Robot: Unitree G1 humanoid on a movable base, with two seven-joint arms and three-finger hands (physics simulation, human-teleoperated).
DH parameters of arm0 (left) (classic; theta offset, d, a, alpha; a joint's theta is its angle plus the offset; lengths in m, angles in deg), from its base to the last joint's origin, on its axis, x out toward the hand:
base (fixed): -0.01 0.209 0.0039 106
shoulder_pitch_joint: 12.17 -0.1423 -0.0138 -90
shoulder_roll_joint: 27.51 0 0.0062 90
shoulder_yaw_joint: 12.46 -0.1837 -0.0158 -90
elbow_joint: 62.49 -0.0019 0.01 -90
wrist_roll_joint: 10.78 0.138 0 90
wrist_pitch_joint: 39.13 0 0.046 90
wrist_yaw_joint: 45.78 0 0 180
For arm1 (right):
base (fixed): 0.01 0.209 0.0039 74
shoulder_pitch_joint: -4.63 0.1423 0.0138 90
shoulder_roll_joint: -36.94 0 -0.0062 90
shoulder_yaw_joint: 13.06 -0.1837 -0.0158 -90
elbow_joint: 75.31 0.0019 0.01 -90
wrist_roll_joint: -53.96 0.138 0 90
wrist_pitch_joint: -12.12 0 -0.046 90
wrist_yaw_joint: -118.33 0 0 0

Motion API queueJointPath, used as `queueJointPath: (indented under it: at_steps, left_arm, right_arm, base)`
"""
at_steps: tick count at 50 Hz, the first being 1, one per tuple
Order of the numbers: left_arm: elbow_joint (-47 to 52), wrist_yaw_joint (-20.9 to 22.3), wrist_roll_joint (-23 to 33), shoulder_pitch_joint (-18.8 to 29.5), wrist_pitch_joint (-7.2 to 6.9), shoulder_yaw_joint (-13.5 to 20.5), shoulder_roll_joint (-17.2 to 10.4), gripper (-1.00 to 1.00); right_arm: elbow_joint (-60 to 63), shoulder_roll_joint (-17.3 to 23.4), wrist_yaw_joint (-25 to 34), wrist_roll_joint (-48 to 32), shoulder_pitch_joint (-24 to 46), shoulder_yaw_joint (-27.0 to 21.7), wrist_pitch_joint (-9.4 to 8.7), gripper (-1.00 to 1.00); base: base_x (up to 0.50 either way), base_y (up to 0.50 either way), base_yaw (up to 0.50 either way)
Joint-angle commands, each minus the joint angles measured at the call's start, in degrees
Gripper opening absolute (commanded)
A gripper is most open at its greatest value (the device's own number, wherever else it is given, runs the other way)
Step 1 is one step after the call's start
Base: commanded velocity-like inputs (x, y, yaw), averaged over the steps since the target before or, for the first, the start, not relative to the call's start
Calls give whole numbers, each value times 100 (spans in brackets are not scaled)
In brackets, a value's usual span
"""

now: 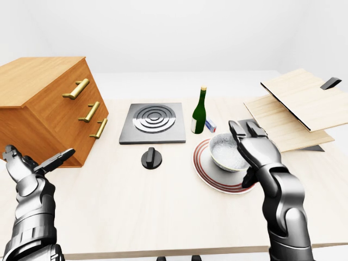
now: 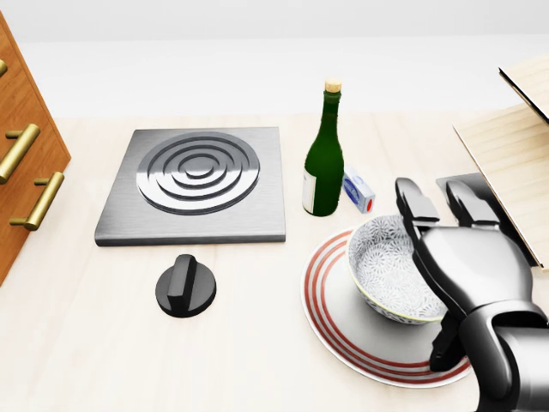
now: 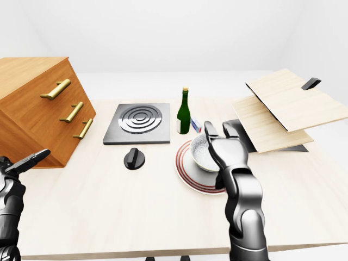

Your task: Pick up the akita bowl and put it on the plate.

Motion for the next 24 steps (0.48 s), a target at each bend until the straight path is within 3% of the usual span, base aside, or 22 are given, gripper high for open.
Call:
queueJointPath:
  at_steps: [1,6,15,22,24]
  left_arm:
    - [-123,29,-10,48,0,-18,-5,100]
    - [-58,18,-23,11,0,-18,-6,100]
    - [-73,24,-26,5,0,-21,-12,100]
    - [-26,19,-15,-16,0,-8,-9,100]
    - [-19,18,-14,-18,0,-3,-7,100]
  right_arm:
    - [1409,-247,0,-344,-482,-99,0,100]
    - [2101,-428,0,-439,-794,-151,0,100]
    - [3423,-801,0,-1083,-377,214,0,100]
    - [3431,-591,0,-1348,259,451,0,100]
    - [3431,-559,0,-1652,508,784,0,100]
  base:
    - [0,0,0]
    - [0,0,0]
    - [0,0,0]
    - [0,0,0]
    - [0,0,0]
